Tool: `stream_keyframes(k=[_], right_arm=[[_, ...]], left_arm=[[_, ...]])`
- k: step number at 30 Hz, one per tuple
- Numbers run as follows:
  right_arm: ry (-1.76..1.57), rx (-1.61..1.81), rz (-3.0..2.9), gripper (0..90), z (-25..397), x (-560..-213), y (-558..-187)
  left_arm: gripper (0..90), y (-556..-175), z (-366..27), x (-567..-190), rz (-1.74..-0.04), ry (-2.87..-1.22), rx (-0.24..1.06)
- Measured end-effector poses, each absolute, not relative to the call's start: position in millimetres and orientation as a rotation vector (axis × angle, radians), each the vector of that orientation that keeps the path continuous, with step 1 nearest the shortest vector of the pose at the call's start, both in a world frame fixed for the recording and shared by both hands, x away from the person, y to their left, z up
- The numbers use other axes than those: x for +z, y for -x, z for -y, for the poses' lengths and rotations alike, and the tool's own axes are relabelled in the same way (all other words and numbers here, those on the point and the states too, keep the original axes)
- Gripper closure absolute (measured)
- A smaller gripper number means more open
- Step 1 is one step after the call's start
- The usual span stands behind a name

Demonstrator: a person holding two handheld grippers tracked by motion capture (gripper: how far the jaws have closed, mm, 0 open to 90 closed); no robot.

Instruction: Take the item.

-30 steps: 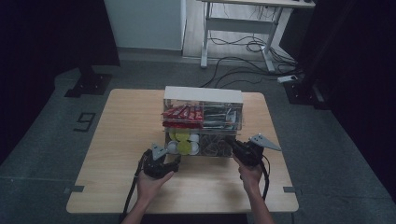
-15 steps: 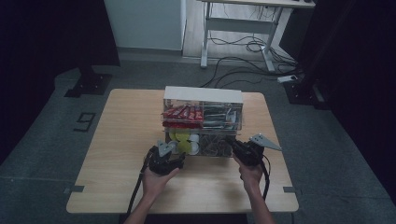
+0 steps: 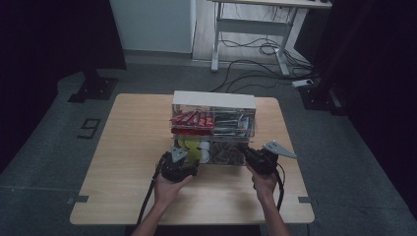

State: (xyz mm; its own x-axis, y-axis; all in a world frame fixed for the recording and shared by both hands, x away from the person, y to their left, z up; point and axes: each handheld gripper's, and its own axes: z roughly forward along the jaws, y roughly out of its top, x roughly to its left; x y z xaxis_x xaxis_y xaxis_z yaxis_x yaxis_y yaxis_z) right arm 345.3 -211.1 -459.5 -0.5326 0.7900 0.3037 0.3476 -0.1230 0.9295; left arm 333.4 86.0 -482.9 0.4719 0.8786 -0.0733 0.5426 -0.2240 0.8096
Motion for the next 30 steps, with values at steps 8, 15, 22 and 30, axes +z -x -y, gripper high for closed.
stream_keyframes(k=[8,15,22,30], right_arm=[[-1.261,1.694,-1.794,87.6,211,-460,-346],[-1.264,1.695,-1.793,87.6,211,-460,-346],[-1.270,1.698,-1.792,87.6,212,-460,-346],[-1.270,1.697,-1.792,87.6,212,-461,-346]], left_arm=[[33.6,-338,-83,-485,-1.193,-1.904,0.531],[33.6,-341,-75,-486,-1.189,-1.901,0.547],[33.6,-345,-68,-487,-1.184,-1.907,0.560],[35.1,-347,-62,-490,-1.169,-1.918,0.625]])
